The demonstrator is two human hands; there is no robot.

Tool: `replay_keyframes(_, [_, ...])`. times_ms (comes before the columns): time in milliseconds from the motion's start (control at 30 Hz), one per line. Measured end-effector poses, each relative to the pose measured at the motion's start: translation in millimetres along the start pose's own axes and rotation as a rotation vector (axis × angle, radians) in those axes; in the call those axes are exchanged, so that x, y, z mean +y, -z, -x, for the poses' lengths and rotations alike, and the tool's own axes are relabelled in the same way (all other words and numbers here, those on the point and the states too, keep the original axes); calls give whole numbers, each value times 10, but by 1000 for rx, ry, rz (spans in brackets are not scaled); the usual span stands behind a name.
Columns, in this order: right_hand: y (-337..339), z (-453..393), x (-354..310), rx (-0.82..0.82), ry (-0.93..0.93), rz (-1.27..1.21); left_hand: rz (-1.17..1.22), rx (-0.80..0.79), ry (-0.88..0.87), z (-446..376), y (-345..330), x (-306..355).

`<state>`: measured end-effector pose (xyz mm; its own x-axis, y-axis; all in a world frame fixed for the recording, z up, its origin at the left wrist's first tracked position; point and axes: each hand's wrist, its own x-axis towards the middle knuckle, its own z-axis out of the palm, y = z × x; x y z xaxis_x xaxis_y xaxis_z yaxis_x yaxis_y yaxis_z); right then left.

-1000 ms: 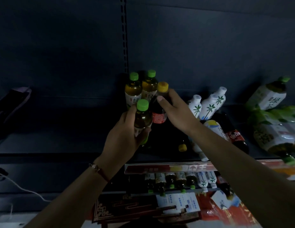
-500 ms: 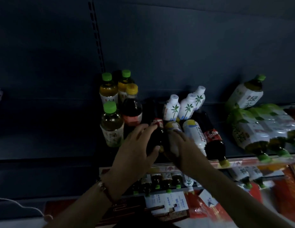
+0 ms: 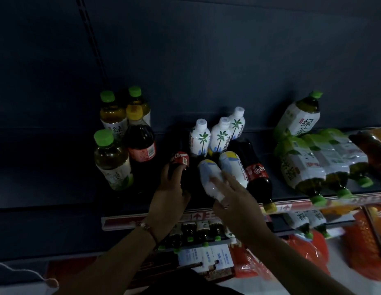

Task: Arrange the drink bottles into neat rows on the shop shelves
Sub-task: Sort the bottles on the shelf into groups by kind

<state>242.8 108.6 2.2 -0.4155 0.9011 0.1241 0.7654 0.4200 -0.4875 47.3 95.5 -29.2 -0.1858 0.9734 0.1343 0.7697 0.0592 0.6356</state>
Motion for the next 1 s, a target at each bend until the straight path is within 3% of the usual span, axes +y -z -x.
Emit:
replay_keyframes(133, [438, -174, -116, 22, -140, -285, 78, -1, 46, 146, 212, 101])
replay_keyframes(267, [617, -445, -146, 28, -106, -279, 84, 103, 53, 288, 495, 265])
replay_keyframes(400, [591, -565, -149, -13, -71, -258, 27, 277, -63, 306, 848, 389])
replay_keyframes(500, [518, -561, -173, -23, -6, -337, -43, 397, -242, 220, 1059, 438])
replay_keyframes(600, [442, -536, -195, -19, 29, -333, -41, 391, -282, 59, 1171, 553])
replay_keyframes(800, [343, -537, -180, 4, 18, -244, -418, 410, -434, -545, 1164, 841])
replay_keyframes(1000, [268, -492, -137, 35, 74, -202, -462, 253, -453, -910, 1042, 964])
